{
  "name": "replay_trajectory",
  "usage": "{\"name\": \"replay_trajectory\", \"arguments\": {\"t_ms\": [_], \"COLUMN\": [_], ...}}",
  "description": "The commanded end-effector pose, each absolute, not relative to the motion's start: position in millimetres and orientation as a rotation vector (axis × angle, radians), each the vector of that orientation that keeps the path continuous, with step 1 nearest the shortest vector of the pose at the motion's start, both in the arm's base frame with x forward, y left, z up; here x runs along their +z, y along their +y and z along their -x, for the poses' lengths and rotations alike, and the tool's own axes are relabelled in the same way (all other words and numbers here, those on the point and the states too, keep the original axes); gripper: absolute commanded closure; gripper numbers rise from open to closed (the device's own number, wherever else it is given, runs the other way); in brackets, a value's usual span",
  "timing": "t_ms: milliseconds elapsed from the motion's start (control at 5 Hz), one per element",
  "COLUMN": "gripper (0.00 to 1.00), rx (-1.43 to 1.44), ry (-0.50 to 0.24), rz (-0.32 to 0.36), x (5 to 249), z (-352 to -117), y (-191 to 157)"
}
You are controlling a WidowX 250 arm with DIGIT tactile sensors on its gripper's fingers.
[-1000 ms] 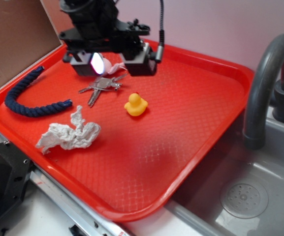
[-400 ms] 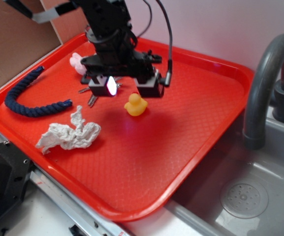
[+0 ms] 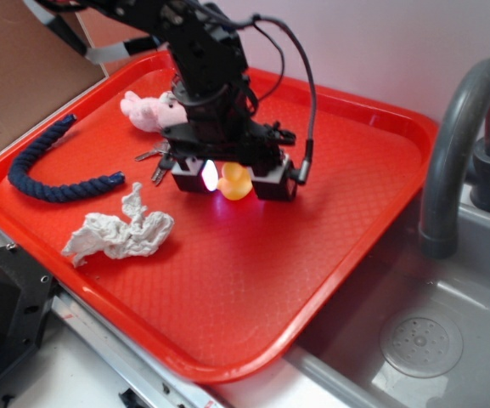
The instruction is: Grab the yellow duck.
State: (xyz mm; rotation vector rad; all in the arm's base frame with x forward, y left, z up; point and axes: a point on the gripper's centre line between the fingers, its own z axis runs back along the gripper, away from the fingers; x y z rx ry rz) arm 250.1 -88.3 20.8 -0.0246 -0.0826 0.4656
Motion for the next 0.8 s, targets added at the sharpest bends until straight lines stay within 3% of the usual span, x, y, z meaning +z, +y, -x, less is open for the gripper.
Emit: {"name": "replay_trajectory", "arguments": {"t_ms": [0, 200, 600], "gripper": [1.00, 1.00, 1.00], "rx": [0.490, 0.463, 0.158], "ry": [-0.124, -0.124, -0.094], "rz": [0.039, 0.029, 0.124], "x": [23.3, 28.0, 126.0], "z": [-253.7, -252.3, -240.2], "y": [-91.5, -90.3, -75.4]}}
